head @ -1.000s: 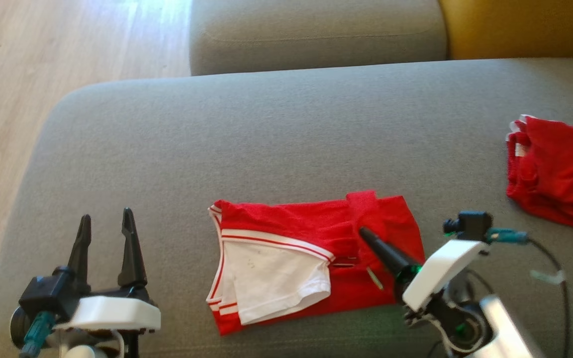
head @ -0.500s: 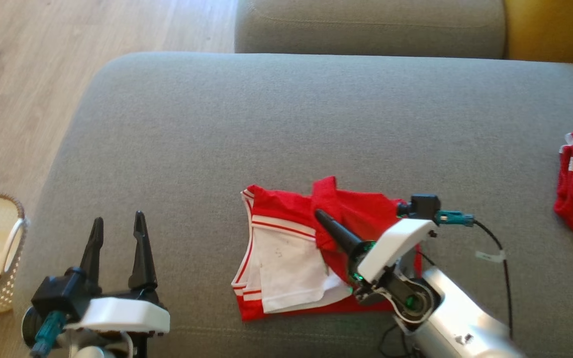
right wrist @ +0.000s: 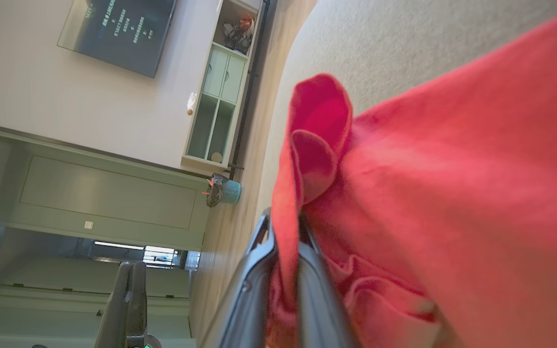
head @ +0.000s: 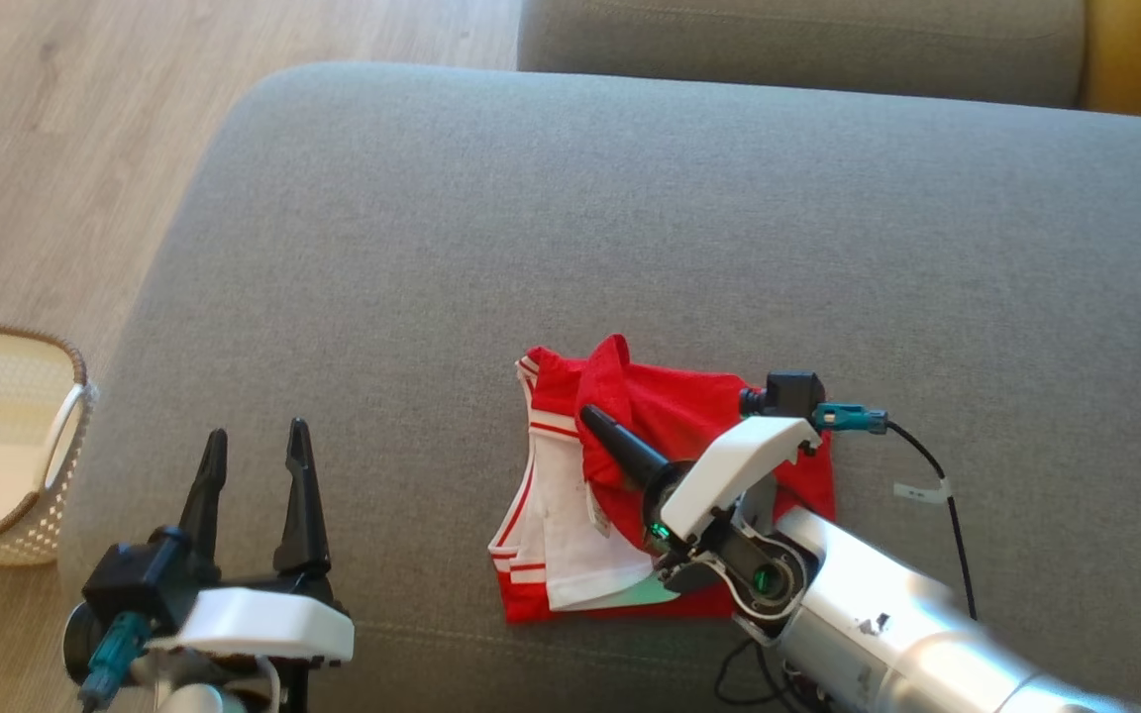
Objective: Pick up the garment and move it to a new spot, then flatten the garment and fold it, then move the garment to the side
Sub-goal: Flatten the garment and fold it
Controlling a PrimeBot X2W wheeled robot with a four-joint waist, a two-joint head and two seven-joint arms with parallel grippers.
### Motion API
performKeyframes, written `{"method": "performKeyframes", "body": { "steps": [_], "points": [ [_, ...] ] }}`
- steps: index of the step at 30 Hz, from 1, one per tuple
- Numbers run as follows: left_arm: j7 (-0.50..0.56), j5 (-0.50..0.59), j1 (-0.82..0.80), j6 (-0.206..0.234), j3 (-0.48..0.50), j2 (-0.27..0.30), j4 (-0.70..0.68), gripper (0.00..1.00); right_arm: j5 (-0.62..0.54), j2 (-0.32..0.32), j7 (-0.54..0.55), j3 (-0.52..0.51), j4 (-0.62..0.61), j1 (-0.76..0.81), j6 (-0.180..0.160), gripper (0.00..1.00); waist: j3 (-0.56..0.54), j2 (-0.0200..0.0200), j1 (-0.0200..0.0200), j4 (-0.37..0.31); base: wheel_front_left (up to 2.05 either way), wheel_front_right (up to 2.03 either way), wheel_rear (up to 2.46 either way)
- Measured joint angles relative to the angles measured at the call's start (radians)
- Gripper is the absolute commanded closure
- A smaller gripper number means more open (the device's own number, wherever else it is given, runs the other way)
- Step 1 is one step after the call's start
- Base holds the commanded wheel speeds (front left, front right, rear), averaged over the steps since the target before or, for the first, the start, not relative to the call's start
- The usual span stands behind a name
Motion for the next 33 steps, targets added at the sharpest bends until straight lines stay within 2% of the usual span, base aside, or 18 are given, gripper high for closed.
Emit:
{"method": "performKeyframes", "body": {
  "steps": [3, 4, 5, 6, 10, 15, 21, 25, 28, 31, 33],
  "points": [
    [0.0, 0.0, -0.001, 0.005, 0.0, 0.0, 0.002, 0.0, 0.077, 0.0, -0.024, 0.083, 0.02, -0.03, 0.0, 1.0, 0.009, 0.0, 0.0, 0.007, 0.0, 0.0, 0.0],
    [0.0, 0.0, -0.001, 0.007, 0.0, 0.0, 0.002, 0.0, 0.101, 0.0, -0.03, 0.112, 0.027, -0.039, 0.0, 0.82, 0.011, 0.0, 0.0, 0.008, 0.0, 0.0, 0.0],
    [0.0, 0.0, -0.001, 0.007, 0.0, 0.0, 0.003, 0.0, 0.123, 0.0, -0.031, 0.141, 0.036, -0.048, 0.0, 0.09, 0.013, 0.0, 0.0, 0.009, 0.0, 0.0, 0.0],
    [0.0, 0.0, -0.002, 0.007, 0.0, 0.0, 0.003, 0.0, 0.146, 0.0, -0.037, 0.17, 0.043, -0.058, 0.0, 0.0, 0.014, 0.0, 0.0, 0.009, 0.0, 0.0, 0.0],
    [0.0, -0.002, -0.008, 0.008, 0.001, 0.0, 0.008, 0.0, 0.229, 0.0, -0.079, 0.245, 0.029, -0.099, 0.0, 0.0, 0.016, 0.0, 0.0, 0.003, 0.0, 0.0, 0.0],
    [0.0, -0.032, -0.016, 0.009, 0.002, 0.0, 0.017, 0.0, 0.296, 0.001, -0.111, 0.276, 0.021, -0.149, 0.0, 0.0, 0.006, 0.0, 0.0, -0.018, 0.0, 0.0, 0.0],
    [0.0, -0.027, -0.016, 0.009, 0.014, 0.0, 0.017, 0.0, 0.291, 0.001, -0.132, 0.29, 0.09, -0.175, 0.0, 0.0, -0.018, 0.0, 0.0, -0.055, 0.0, 0.0, 0.0],
    [0.0, -0.025, -0.014, 0.008, 0.031, 0.0, 0.013, 0.0, 0.219, -0.02, -0.137, 0.292, 0.137, -0.211, 0.0, 0.0, -0.035, 0.0, 0.0, -0.084, 0.0, 0.0, 0.0],
    [0.0, -0.024, -0.011, 0.008, 0.041, 0.0, 0.003, 0.0, 0.12, -0.067, -0.137, 0.265, 0.158, -0.247, 0.0, 0.0, -0.045, 0.0, 0.0, -0.108, 0.0, 0.0, 0.0],
    [0.0, -0.018, -0.01, 0.008, 0.051, 0.0, -0.01, 0.0, -0.049, -0.127, -0.137, 0.202, 0.17, -0.275, 0.0, 0.0, -0.051, 0.0, 0.0, -0.131, 0.0, 0.0, 0.0],
    [0.0, -0.016, -0.01, 0.009, 0.056, 0.0, -0.018, 0.0, -0.164, -0.164, -0.137, 0.121, 0.17, -0.277, 0.0, 0.0, -0.054, 0.0, 0.0, -0.145, 0.0, 0.0, 0.0]
  ]
}}
